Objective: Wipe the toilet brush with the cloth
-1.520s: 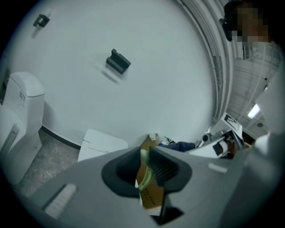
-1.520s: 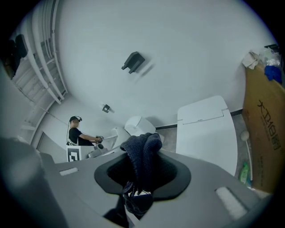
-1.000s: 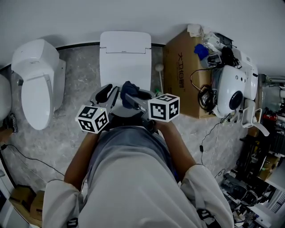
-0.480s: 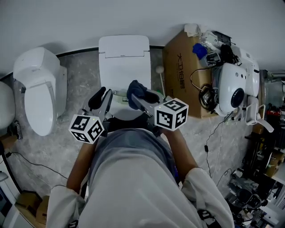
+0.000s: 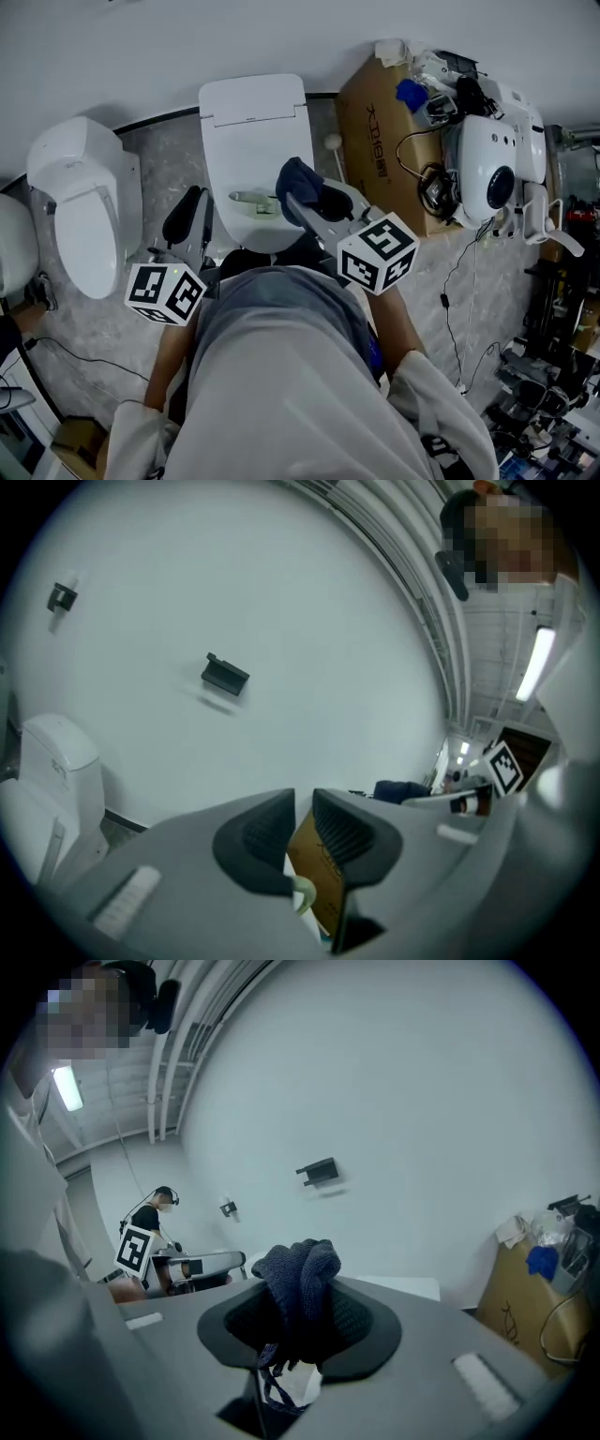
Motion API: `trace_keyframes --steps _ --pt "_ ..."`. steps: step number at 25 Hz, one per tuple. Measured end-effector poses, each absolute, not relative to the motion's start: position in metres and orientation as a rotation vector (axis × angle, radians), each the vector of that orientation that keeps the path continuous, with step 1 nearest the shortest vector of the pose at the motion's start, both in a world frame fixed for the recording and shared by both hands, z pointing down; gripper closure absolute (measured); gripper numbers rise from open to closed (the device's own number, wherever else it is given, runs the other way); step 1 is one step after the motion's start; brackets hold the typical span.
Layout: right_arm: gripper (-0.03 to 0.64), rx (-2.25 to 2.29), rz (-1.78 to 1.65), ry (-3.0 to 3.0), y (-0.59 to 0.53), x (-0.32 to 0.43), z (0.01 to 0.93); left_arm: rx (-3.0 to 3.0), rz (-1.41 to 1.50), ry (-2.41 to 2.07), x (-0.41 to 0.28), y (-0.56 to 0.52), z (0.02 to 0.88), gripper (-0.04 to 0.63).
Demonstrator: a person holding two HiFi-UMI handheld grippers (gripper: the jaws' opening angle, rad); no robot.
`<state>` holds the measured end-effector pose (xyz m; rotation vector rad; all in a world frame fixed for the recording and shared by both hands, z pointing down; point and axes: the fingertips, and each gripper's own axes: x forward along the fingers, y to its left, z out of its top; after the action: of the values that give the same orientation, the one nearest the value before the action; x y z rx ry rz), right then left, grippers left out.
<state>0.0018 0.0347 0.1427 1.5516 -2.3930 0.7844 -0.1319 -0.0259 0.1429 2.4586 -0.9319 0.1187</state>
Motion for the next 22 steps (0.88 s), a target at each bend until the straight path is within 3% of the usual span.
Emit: trace_keyframes --steps 10,22 --pt "0.505 1.677 0.547 -2.39 0.052 0.026 0.093 2.57 0.018 -0.991 -0.143 -0.022 0.077 0.595" --pt "0.509 1.736 0.503 -2.318 0.071 0.043 0.091 2.594 0.056 -1.11 -0.151 -0.018 0.076 0.595"
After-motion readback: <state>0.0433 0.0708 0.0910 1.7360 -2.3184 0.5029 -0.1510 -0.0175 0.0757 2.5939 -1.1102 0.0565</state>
